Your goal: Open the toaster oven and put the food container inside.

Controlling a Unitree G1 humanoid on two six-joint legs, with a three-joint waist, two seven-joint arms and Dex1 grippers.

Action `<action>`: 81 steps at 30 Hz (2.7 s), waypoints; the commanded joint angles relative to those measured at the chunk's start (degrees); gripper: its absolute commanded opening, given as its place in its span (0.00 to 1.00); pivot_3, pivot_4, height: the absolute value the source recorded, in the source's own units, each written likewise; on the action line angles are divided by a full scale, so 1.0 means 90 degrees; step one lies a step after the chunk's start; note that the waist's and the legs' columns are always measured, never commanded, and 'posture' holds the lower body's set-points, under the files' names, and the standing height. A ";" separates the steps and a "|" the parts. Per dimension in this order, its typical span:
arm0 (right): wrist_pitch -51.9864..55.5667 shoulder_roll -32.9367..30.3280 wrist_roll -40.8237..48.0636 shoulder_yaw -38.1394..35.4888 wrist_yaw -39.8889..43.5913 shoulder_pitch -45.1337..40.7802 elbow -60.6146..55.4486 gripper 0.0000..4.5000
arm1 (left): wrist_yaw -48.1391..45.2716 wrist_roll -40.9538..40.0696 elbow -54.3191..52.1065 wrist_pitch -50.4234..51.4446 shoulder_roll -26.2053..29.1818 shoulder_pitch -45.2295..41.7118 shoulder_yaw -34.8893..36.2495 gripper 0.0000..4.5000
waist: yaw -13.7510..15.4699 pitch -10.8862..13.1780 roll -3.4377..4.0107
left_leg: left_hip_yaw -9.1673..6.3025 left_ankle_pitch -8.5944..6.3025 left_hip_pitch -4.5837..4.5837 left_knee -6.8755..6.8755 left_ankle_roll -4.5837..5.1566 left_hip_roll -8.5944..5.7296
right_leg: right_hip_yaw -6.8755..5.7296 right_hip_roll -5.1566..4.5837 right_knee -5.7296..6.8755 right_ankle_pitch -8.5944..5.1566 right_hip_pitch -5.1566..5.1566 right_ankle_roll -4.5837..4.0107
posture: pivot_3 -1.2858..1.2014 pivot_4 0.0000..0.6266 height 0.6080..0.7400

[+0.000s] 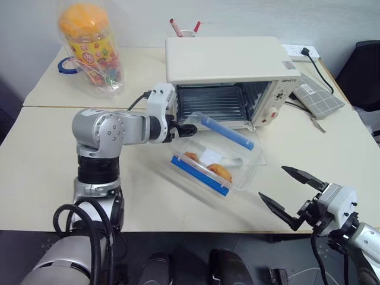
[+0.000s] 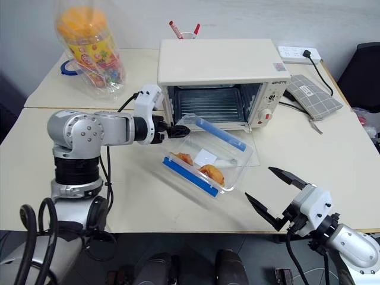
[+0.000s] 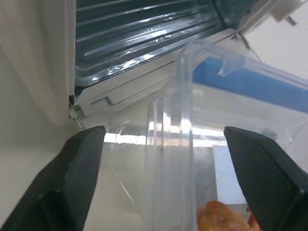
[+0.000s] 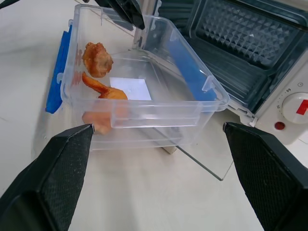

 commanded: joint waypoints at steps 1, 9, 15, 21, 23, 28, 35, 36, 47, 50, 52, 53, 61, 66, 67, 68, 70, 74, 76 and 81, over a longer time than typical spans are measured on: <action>-0.0009 0.0011 0.0189 -0.0379 -0.0041 0.0076 -0.0235 1.00 | -0.1038 -0.0231 -0.0335 -0.0419 0.0588 -0.0058 -0.0138 0.90 | 0.0005 0.0000 0.0000 | 0.0000 0.0000 0.0000 0.0000 0.0000 0.0002 | 0.0000 0.0000 -0.0001 0.0000 0.0000 0.0000 | 0.52 0.24 1.00; 0.1110 -0.0482 0.1235 -0.0610 0.0289 0.0566 -0.0815 1.00 | -0.3384 -0.0436 -0.0228 -0.1406 0.2061 0.0462 -0.0288 0.90 | 0.0011 -0.0001 0.0002 | -0.0002 0.0000 -0.0001 0.0000 0.0001 0.0005 | 0.0000 -0.0003 -0.0001 0.0000 0.0001 -0.0001 | 0.52 0.24 1.00; 0.2288 -0.1077 0.1412 0.0035 0.0440 0.0938 -0.1314 0.79 | -0.5757 0.0241 0.0079 -0.4492 0.3007 0.2104 -0.0389 0.57 | 0.0001 -0.0002 0.0003 | 0.0001 -0.0001 0.0001 -0.0001 -0.0001 0.0007 | -0.0001 0.0005 -0.0002 -0.0004 -0.0001 -0.0008 | 0.52 0.24 1.00; 0.2552 -0.0827 0.0601 0.1494 0.0054 0.0077 -0.1234 0.35 | -0.6736 0.0813 0.0266 -0.6602 0.2843 0.3352 -0.0514 0.17 | 0.0032 -0.0002 0.0003 | 0.0002 -0.0004 -0.0003 0.0003 0.0009 0.0015 | 0.0000 -0.0014 -0.0010 -0.0006 -0.0008 -0.0011 | 0.52 0.24 1.00; 0.2546 -0.0636 0.0378 0.1851 -0.0085 -0.0369 -0.1080 0.21 | -0.6553 0.0947 0.0166 -0.6679 0.2641 0.3450 -0.0598 0.04 | 0.0050 -0.0003 0.0000 | -0.0008 -0.0002 -0.0016 0.0010 0.0016 0.0012 | -0.0009 -0.0019 -0.0010 -0.0005 -0.0009 -0.0010 | 0.52 0.24 1.00; 0.2579 -0.0169 -0.0059 0.2351 -0.0501 -0.1157 -0.0798 0.01 | -0.6164 0.1268 -0.0057 -0.7069 0.2043 0.3641 -0.0840 0.00 | 0.0019 -0.0007 -0.0004 | -0.0006 -0.0004 -0.0012 0.0010 0.0024 0.0009 | -0.0009 -0.0021 0.0003 -0.0003 -0.0003 -0.0005 | 0.52 0.24 1.00; 0.2583 -0.0169 -0.0298 0.2033 -0.0650 -0.1754 -0.0453 0.01 | -0.5334 0.1554 -0.0113 -0.7341 0.1058 0.3452 -0.0964 0.00 | 0.0009 -0.0007 -0.0004 | -0.0006 -0.0004 -0.0016 0.0013 0.0031 0.0007 | -0.0014 -0.0021 0.0000 0.0002 -0.0001 0.0002 | 0.52 0.24 1.00; 0.2589 -0.0210 -0.0288 0.1945 -0.0620 -0.1878 -0.0350 0.01 | -0.5288 0.1586 -0.0123 -0.7339 0.0984 0.3433 -0.0996 0.00 | 0.0009 -0.0007 -0.0004 | -0.0006 -0.0004 -0.0015 0.0013 0.0031 0.0007 | -0.0014 -0.0021 0.0002 0.0002 0.0000 0.0002 | 0.52 0.24 1.00; 0.1816 -0.0382 -0.0915 0.1822 -0.0119 -0.3730 0.1793 0.01 | -0.4131 0.2159 0.0491 -0.7512 -0.0026 0.2899 -0.1075 0.00 | 0.0006 -0.0007 -0.0004 | -0.0004 -0.0003 -0.0016 0.0013 0.0033 0.0002 | -0.0019 -0.0018 -0.0001 0.0002 0.0000 0.0003 | 0.52 0.24 1.00; 0.1490 -0.0320 -0.1208 0.1887 -0.0137 -0.4322 0.2458 0.01 | -0.3854 0.2232 0.0732 -0.7604 -0.0276 0.2722 -0.1021 0.00 | 0.0003 -0.0007 -0.0004 | -0.0004 -0.0003 -0.0016 0.0011 0.0032 0.0003 | -0.0020 -0.0018 -0.0003 0.0002 0.0000 0.0003 | 0.52 0.24 1.00; 0.1262 -0.0260 -0.1421 0.1961 -0.0151 -0.4729 0.2936 0.01 | -0.3709 0.2303 0.0935 -0.7714 -0.0445 0.2579 -0.1005 0.00 | -0.0005 -0.0007 -0.0004 | -0.0001 -0.0002 -0.0016 0.0016 0.0034 0.0003 | -0.0020 -0.0020 -0.0001 0.0004 0.0001 0.0006 | 0.52 0.24 1.00; 0.1139 -0.0254 -0.1525 0.2009 -0.0124 -0.4891 0.3142 0.01 | -0.3671 0.2340 0.1005 -0.7775 -0.0510 0.2519 -0.1014 0.00 | -0.0009 -0.0007 -0.0004 | -0.0002 -0.0002 -0.0016 0.0016 0.0034 0.0003 | -0.0020 -0.0020 0.0000 0.0004 0.0001 0.0006 | 0.52 0.24 1.00; 0.0403 0.0025 -0.1997 0.2169 -0.0087 -0.6119 0.4576 0.01 | -0.3261 0.2612 0.1507 -0.8187 -0.0798 0.2250 -0.0967 0.00 | -0.0057 -0.0006 -0.0004 | -0.0002 -0.0001 -0.0021 0.0013 0.0032 0.0004 | -0.0026 -0.0019 -0.0003 0.0004 -0.0002 0.0006 | 0.52 0.24 1.00; 0.0010 0.0370 -0.2181 0.2163 -0.0350 -0.6770 0.5372 0.01 | -0.2636 0.2793 0.2254 -0.8516 -0.1008 0.1757 -0.0718 0.00 | -0.0151 -0.0006 -0.0004 | -0.0008 0.0002 -0.0022 0.0014 0.0028 0.0006 | -0.0033 -0.0019 0.0000 0.0004 -0.0002 0.0006 | 0.52 0.24 1.00; -0.0077 0.0416 -0.2221 0.2179 -0.0379 -0.6855 0.5523 0.01 | -0.2518 0.2796 0.2415 -0.8560 -0.1057 0.1640 -0.0650 0.00 | -0.0153 -0.0006 -0.0003 | -0.0008 0.0002 -0.0024 0.0014 0.0028 0.0007 | -0.0033 -0.0019 0.0000 0.0004 -0.0002 0.0006 | 0.52 0.24 1.00; -0.0167 0.0462 -0.2263 0.2191 -0.0408 -0.6940 0.5677 0.01 | -0.2409 0.2816 0.2596 -0.8650 -0.1100 0.1514 -0.0598 0.00 | -0.0157 -0.0006 -0.0004 | -0.0010 0.0002 -0.0024 0.0014 0.0027 0.0007 | -0.0034 -0.0020 -0.0001 0.0004 -0.0001 0.0006 | 0.52 0.24 1.00; -0.0314 0.0541 -0.2316 0.2172 -0.0482 -0.7071 0.5930 0.01 | -0.2296 0.2867 0.2875 -0.8795 -0.1164 0.1329 -0.0551 0.00 | -0.0152 -0.0006 -0.0004 | -0.0011 0.0002 -0.0027 0.0013 0.0028 0.0007 | -0.0038 -0.0020 -0.0004 0.0004 -0.0001 0.0006 | 0.52 0.24 1.00; -0.0547 0.0580 -0.2386 0.2113 -0.0553 -0.7216 0.6259 0.01 | -0.2232 0.2939 0.3102 -0.9015 -0.1232 0.1222 -0.0553 0.00 | -0.0155 -0.0006 -0.0004 | -0.0011 0.0002 -0.0031 0.0012 0.0028 0.0007 | -0.0043 -0.0027 -0.0006 0.0004 -0.0002 0.0007 | 0.52 0.24 1.00; -0.0653 0.0557 -0.2409 0.2093 -0.0554 -0.7263 0.6383 0.01 | -0.2234 0.2940 0.3092 -0.9059 -0.1248 0.1248 -0.0541 0.00 | -0.0158 -0.0006 -0.0003 | -0.0012 0.0002 -0.0031 0.0012 0.0028 0.0007 | -0.0045 -0.0026 -0.0005 0.0004 -0.0002 0.0007 | 0.52 0.24 1.00; -0.0654 0.0381 -0.2230 0.1971 -0.0305 -0.7120 0.6140 0.01 | -0.3060 0.2568 0.1934 -0.9006 -0.0913 0.2028 -0.0573 0.00 | -0.0191 -0.0005 -0.0002 | -0.0011 0.0002 -0.0030 0.0009 0.0027 0.0012 | -0.0045 -0.0026 -0.0005 0.0004 -0.0004 0.0007 | 0.52 0.24 1.00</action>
